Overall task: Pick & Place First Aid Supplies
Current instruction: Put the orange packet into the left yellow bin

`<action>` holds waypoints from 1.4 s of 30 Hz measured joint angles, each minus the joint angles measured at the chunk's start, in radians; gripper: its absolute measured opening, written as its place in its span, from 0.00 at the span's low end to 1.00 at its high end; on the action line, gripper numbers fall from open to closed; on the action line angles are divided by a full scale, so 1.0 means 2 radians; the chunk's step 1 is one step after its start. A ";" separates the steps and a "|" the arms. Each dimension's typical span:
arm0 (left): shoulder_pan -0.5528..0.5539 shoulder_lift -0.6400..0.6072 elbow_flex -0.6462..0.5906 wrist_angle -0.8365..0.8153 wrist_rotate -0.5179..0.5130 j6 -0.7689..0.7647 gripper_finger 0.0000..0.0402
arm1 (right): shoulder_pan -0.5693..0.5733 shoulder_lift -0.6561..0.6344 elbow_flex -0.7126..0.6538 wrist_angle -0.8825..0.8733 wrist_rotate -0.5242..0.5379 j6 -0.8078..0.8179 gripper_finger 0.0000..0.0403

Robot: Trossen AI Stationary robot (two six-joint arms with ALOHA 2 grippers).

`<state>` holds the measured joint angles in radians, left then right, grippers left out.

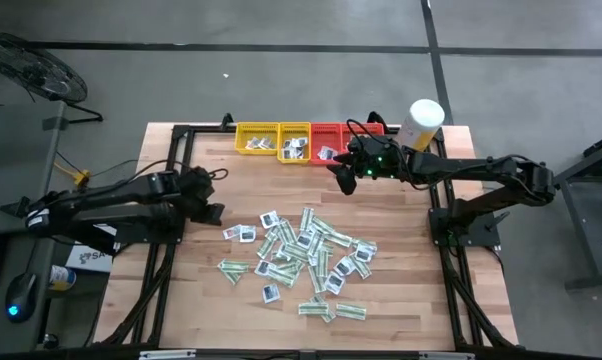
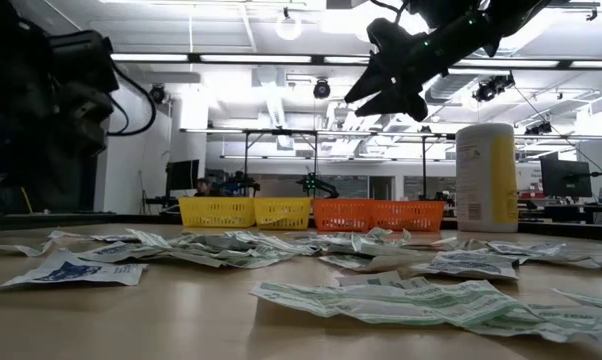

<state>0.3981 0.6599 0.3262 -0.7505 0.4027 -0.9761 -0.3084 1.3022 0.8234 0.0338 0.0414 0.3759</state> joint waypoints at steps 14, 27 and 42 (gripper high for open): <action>0.000 0.111 -0.008 0.055 -0.020 0.064 0.29 | 0.000 0.000 0.000 0.000 0.003 0.003 0.46; 0.000 0.163 -0.008 0.105 0.018 0.119 0.29 | 0.000 0.000 0.000 0.000 0.004 0.009 0.46; 0.001 0.171 -0.085 0.215 0.102 0.068 0.46 | 0.001 0.000 0.000 0.000 0.004 0.008 0.46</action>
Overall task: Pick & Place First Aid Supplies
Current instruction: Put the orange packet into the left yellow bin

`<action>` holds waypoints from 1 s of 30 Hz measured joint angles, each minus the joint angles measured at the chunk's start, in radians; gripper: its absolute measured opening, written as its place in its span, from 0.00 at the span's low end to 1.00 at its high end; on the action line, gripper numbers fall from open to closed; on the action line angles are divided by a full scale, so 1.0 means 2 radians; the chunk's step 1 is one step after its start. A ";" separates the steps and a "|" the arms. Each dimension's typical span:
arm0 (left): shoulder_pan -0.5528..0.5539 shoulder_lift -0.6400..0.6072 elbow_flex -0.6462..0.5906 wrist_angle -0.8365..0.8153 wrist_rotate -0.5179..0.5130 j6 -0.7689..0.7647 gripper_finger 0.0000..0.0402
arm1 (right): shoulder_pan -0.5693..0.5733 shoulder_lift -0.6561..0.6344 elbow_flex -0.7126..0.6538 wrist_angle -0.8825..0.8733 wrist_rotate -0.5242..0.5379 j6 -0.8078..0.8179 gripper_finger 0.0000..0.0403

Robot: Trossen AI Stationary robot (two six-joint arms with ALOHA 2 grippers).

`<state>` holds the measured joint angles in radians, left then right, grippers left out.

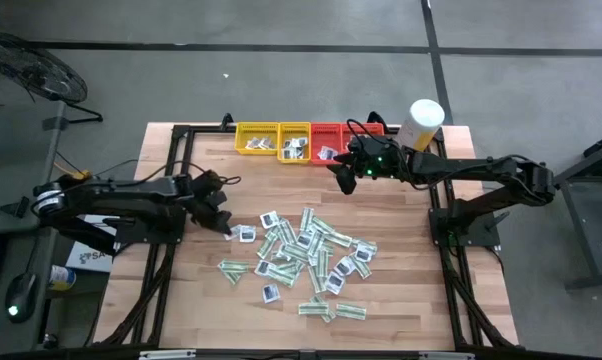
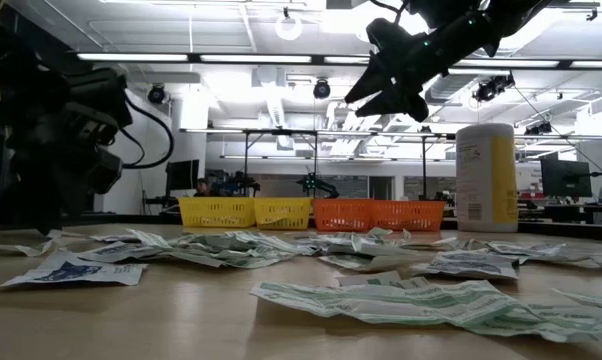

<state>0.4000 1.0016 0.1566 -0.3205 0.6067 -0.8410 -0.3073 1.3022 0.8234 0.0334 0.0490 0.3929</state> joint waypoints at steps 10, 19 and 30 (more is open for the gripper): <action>-0.001 0.001 -0.005 0.015 -0.003 -0.019 0.44 | 0.000 0.000 0.000 0.000 0.000 0.001 0.46; -0.001 0.002 -0.007 0.009 -0.015 -0.027 0.17 | 0.000 0.000 0.000 0.000 0.000 0.000 0.46; -0.001 0.000 -0.004 0.014 -0.014 -0.015 0.01 | 0.000 0.000 0.000 0.000 0.000 0.000 0.46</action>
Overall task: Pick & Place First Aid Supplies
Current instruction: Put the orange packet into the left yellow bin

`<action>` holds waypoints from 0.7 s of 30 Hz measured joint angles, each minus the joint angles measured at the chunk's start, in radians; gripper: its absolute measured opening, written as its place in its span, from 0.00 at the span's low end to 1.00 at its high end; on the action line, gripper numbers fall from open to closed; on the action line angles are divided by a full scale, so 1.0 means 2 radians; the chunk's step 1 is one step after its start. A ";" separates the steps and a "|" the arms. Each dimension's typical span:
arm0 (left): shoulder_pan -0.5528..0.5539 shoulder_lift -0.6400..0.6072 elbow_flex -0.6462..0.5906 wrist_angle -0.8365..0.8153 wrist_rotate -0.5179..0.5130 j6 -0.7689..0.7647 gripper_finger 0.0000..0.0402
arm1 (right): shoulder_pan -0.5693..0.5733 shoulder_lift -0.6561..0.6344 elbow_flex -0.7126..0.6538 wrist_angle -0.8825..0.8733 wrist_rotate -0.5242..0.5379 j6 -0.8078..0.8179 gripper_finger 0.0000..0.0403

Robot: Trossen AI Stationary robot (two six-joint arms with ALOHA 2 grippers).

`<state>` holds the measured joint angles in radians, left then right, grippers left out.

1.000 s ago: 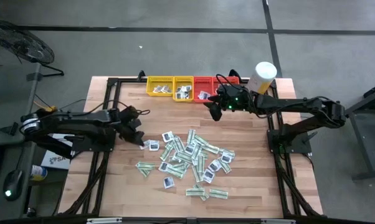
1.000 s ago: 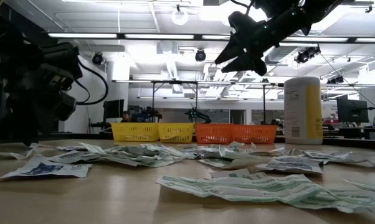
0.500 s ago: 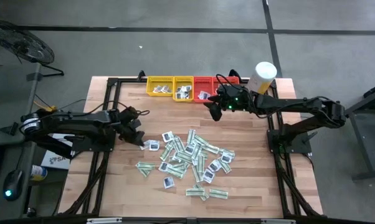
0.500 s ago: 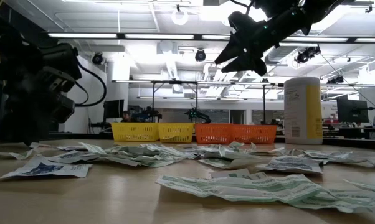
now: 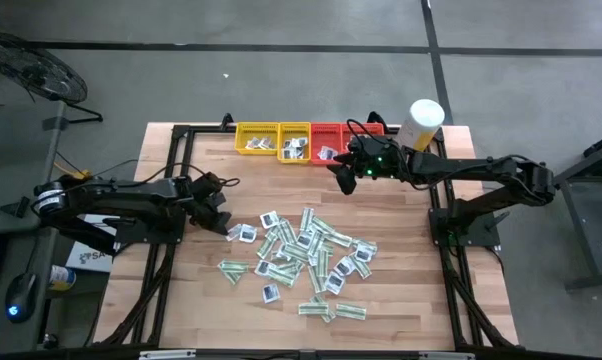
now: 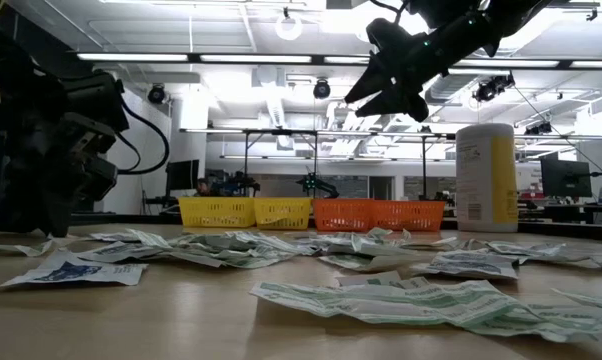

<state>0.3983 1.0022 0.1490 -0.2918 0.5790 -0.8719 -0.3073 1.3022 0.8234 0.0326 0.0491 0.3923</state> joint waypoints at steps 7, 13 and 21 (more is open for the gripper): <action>0.000 -0.016 0.057 -0.010 -0.038 0.007 0.00 | 0.000 0.000 0.000 -0.005 0.000 0.000 0.46; 0.000 -0.016 0.140 -0.087 -0.136 0.050 0.00 | 0.000 0.000 0.000 -0.009 -0.001 0.000 0.46; 0.000 -0.014 0.213 -0.115 -0.312 0.077 0.00 | 0.000 0.000 0.000 -0.009 -0.002 -0.006 0.46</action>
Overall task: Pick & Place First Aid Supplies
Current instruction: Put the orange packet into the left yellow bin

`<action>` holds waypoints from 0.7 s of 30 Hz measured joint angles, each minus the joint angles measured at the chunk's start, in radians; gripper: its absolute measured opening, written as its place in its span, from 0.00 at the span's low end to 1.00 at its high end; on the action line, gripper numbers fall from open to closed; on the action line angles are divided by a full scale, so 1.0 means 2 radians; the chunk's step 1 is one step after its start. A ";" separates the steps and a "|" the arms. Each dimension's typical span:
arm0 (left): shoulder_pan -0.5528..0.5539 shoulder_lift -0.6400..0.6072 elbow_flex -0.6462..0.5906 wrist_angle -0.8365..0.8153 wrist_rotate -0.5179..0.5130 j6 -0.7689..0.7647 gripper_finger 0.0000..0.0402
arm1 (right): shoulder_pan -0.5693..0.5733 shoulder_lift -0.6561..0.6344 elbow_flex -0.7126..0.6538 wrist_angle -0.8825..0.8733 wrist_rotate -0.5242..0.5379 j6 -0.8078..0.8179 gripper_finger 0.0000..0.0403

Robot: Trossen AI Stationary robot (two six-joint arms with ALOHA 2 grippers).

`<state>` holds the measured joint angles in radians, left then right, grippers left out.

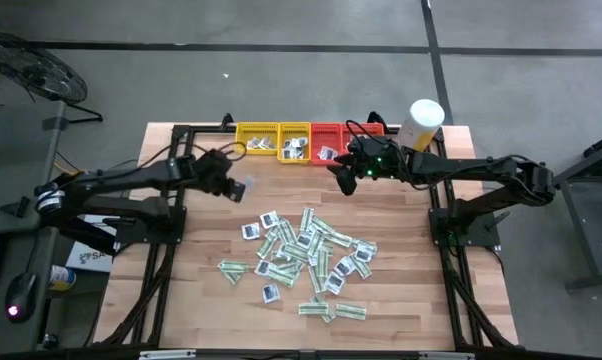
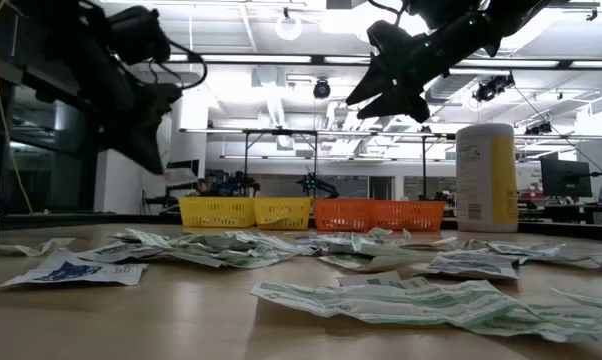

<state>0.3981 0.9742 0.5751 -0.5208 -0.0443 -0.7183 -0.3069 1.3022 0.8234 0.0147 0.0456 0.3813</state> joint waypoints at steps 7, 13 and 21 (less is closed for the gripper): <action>0.000 0.025 0.029 0.052 -0.101 0.033 0.00 | 0.000 0.000 0.000 0.000 0.001 -0.004 0.46; 0.002 0.080 0.057 0.068 -0.149 0.079 0.00 | 0.000 0.000 0.000 0.000 0.004 -0.004 0.46; 0.067 0.167 0.116 0.087 -0.098 0.114 0.00 | 0.000 0.000 0.000 0.000 0.004 -0.003 0.46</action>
<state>0.5317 1.3088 0.8070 -0.3472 -0.2402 -0.4902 -0.3069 1.3022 0.8234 0.0151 0.0528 0.3748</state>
